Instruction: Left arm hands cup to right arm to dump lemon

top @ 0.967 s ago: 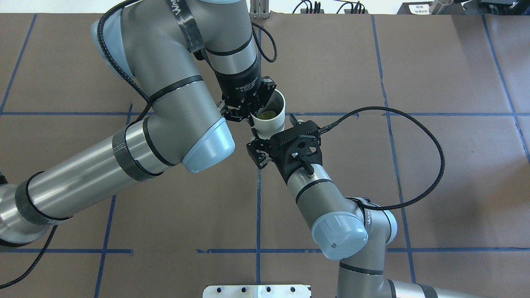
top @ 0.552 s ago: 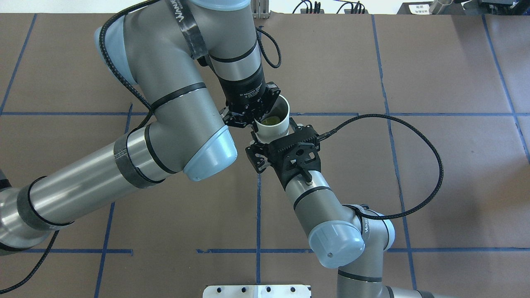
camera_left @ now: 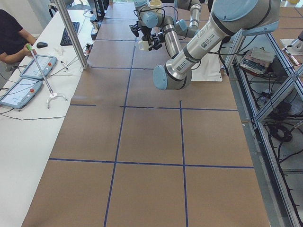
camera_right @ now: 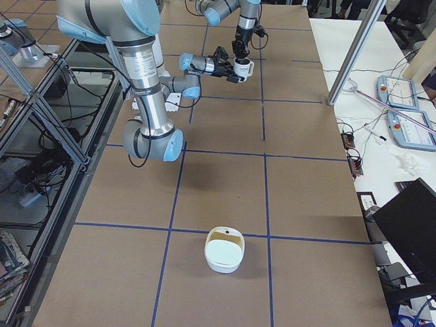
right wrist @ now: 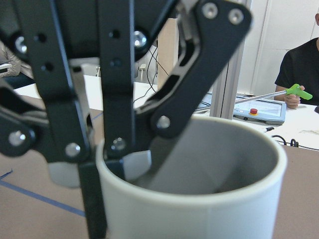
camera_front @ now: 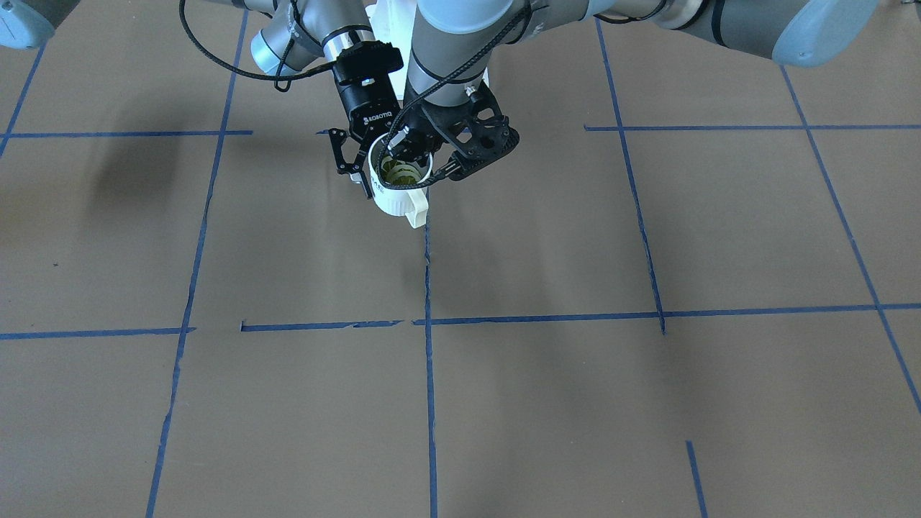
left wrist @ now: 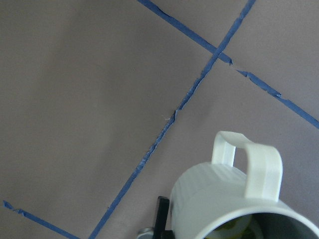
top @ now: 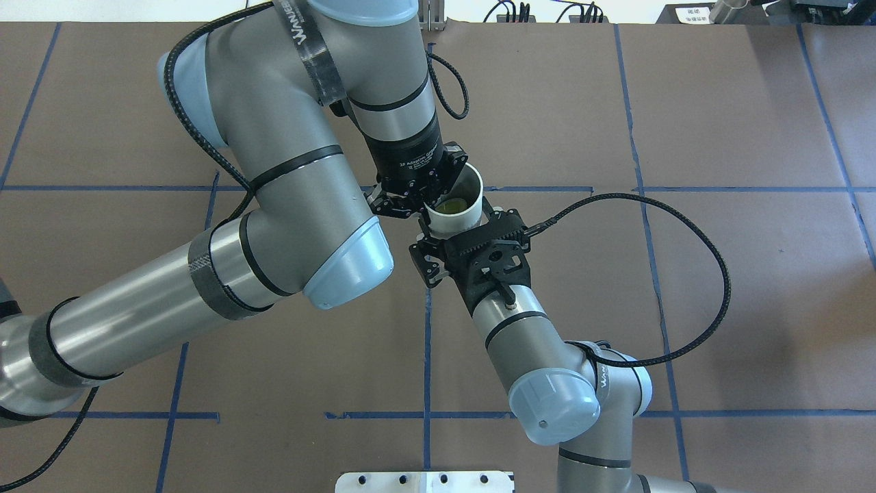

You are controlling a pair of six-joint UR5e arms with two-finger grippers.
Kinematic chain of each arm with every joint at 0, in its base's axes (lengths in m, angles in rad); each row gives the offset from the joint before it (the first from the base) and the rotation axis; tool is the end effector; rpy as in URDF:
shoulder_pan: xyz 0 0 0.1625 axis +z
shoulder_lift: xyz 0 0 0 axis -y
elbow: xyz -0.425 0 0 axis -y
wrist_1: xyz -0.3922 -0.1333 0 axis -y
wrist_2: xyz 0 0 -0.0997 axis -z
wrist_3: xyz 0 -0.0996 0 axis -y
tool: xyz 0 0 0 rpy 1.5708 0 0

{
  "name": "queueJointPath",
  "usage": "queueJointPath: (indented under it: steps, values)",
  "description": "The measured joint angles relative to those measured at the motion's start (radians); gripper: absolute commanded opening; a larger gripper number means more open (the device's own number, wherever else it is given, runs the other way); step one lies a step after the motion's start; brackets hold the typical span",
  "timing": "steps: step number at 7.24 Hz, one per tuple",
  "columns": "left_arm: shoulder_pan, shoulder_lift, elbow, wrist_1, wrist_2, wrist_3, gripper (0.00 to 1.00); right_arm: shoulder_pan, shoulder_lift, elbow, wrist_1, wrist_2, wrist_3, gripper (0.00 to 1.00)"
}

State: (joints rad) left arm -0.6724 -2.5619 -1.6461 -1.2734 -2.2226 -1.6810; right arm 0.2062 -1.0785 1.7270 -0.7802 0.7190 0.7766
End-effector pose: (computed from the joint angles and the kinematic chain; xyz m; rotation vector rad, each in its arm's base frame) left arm 0.4802 -0.4755 0.0395 -0.3919 0.8901 -0.4704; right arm -0.5364 -0.3250 0.2099 1.2321 -0.8301 0.1366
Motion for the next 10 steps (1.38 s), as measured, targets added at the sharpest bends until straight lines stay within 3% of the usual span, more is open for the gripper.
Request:
queueJointPath:
  steps: [1, 3, 6, 8, 10]
  values:
    - [0.001, 0.000, -0.002, 0.000, -0.001, 0.000, 0.99, -0.002, -0.002, -0.003, -0.001, -0.003, -0.004, 0.15]
    - [0.001, 0.002, -0.013, -0.002, 0.004, 0.000, 1.00, -0.008, -0.004, -0.004, -0.001, -0.003, -0.012, 0.14]
    - [-0.046, 0.030, -0.142, -0.004, 0.007, 0.001, 1.00, -0.014, -0.043, -0.025, 0.023, -0.023, -0.008, 0.13]
    - [-0.078, 0.061, -0.168, -0.007, 0.006, 0.006, 1.00, -0.007, -0.237, 0.027, 0.188, -0.042, 0.002, 0.04]
    - [-0.082, 0.105, -0.177, -0.025, 0.006, 0.012, 1.00, 0.015, -0.571, 0.119, 0.450, -0.045, 0.073, 0.02]
